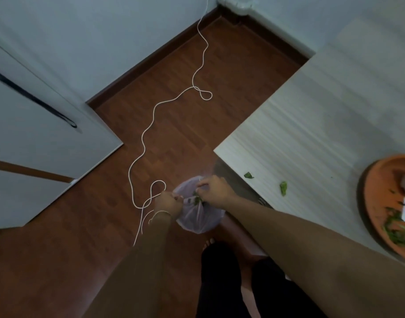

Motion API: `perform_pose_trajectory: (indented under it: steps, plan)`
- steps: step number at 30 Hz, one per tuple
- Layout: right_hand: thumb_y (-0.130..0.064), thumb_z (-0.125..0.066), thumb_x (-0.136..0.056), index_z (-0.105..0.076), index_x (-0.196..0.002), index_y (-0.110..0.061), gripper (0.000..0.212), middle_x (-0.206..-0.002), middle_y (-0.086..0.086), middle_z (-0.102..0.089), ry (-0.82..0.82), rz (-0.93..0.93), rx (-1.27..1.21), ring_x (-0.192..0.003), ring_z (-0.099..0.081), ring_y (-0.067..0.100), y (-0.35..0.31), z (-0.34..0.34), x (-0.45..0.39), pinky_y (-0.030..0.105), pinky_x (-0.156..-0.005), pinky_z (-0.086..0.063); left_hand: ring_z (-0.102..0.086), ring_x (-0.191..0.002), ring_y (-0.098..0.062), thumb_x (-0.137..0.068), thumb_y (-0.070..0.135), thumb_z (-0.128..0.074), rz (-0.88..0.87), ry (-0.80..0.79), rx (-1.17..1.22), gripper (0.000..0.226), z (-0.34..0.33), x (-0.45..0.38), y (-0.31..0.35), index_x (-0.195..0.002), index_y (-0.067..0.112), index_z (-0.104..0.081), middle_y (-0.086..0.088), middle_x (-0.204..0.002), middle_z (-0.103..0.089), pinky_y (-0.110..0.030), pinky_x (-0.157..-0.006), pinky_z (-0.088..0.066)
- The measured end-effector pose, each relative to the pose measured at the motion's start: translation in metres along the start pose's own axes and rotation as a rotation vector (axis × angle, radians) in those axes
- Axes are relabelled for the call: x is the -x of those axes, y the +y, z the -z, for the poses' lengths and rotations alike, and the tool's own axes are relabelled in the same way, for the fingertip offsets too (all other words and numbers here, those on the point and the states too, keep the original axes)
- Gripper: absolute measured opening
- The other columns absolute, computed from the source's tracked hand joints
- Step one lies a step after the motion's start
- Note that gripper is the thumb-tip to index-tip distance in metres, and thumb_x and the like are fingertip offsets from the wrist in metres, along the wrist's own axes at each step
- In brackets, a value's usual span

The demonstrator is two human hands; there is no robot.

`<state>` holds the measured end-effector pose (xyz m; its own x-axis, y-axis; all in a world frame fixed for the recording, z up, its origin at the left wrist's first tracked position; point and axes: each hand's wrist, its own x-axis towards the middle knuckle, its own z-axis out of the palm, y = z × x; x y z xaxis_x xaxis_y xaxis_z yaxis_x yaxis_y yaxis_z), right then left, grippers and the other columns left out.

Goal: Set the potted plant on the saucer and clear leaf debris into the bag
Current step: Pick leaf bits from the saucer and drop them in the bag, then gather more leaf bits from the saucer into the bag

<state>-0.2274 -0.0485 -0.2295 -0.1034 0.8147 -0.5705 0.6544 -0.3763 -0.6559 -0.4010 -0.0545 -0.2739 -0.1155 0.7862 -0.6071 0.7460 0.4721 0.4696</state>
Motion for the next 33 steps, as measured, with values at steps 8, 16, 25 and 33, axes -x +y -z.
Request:
perform_pose_trajectory:
  steps: [8,16,25,33]
  plan:
    - [-0.03,-0.063,-0.092,-0.074,-0.102,-0.014,0.022,-0.101,0.002,-0.074,0.124,0.081,-0.127,-0.09,-0.066,0.015,0.015,0.04,0.042,0.038,-0.084,-0.055,-0.07,-0.068,-0.023,-0.08,0.029,-0.061,-0.253,0.066,0.084,0.021,0.011,0.018,0.043,-0.08,0.013,-0.075,-0.007,-0.071,-0.075,-0.035,-0.068,-0.057]
    - [-0.042,-0.066,-0.084,-0.075,-0.087,-0.027,0.018,-0.084,-0.012,-0.072,0.505,0.019,-0.059,-0.076,-0.063,0.002,0.057,0.119,0.091,0.018,-0.069,-0.048,-0.066,-0.087,-0.016,-0.083,0.032,-0.065,-0.681,0.063,-0.042,0.022,-0.014,0.051,0.146,-0.098,0.018,-0.072,0.0,-0.095,-0.073,-0.029,-0.082,-0.052]
    - [-0.04,-0.054,-0.087,-0.06,-0.093,-0.024,0.019,-0.097,0.001,-0.051,0.379,-0.163,0.406,-0.086,-0.056,0.023,0.111,0.132,0.12,0.037,-0.072,-0.051,-0.06,-0.094,-0.03,-0.091,0.033,-0.052,-0.769,-0.101,-0.607,0.029,-0.047,0.059,0.18,-0.105,0.011,-0.063,-0.009,-0.11,-0.056,-0.042,-0.083,-0.052]
    - [-0.044,-0.038,-0.099,-0.068,-0.09,-0.018,0.041,-0.095,0.005,-0.058,0.429,-0.043,0.537,-0.088,-0.055,0.028,0.113,0.118,0.11,0.038,-0.067,-0.052,-0.063,-0.093,-0.033,-0.091,0.025,-0.053,-0.743,-0.034,-0.625,0.024,-0.053,0.057,0.19,-0.099,0.01,-0.07,-0.012,-0.102,-0.063,-0.041,-0.08,-0.051]
